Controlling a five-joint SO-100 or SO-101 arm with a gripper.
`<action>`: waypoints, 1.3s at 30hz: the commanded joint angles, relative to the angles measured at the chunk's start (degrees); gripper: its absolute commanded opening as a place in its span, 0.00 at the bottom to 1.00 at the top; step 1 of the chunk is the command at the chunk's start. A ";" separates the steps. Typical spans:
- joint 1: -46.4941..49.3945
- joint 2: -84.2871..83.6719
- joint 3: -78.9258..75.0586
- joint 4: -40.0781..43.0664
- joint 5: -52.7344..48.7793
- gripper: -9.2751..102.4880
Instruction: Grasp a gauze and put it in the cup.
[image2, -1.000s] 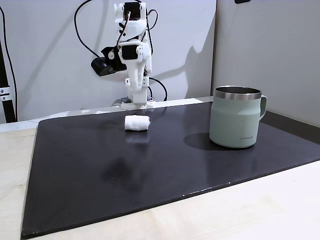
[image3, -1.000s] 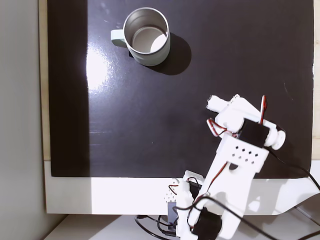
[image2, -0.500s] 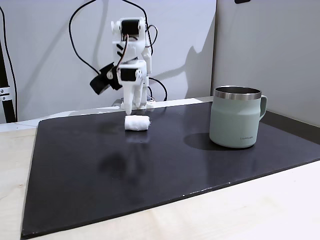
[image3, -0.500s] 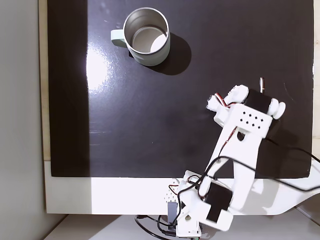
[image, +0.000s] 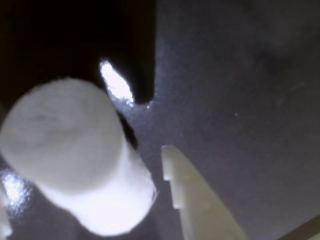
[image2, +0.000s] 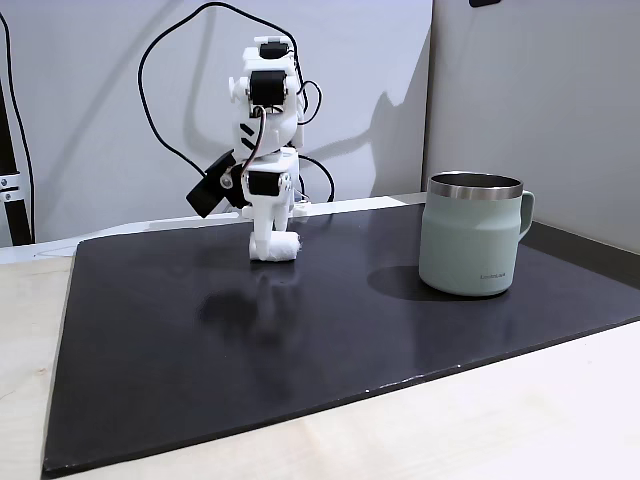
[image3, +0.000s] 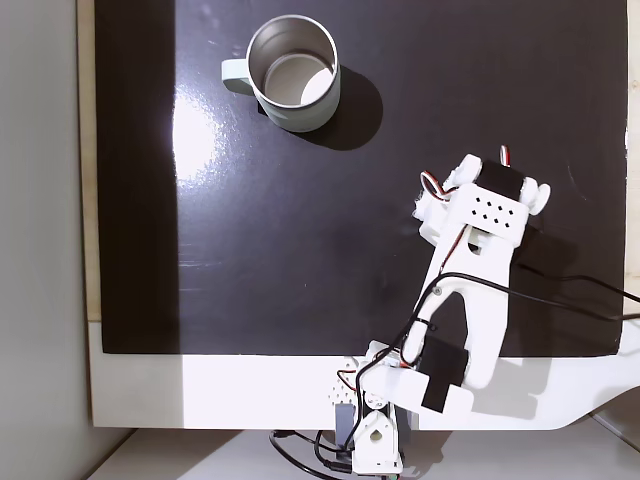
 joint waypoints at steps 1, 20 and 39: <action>-1.14 -0.44 -2.72 -0.62 0.44 0.38; 0.44 3.69 4.48 -4.66 -0.62 0.09; -1.85 24.70 -15.29 19.95 -2.37 0.09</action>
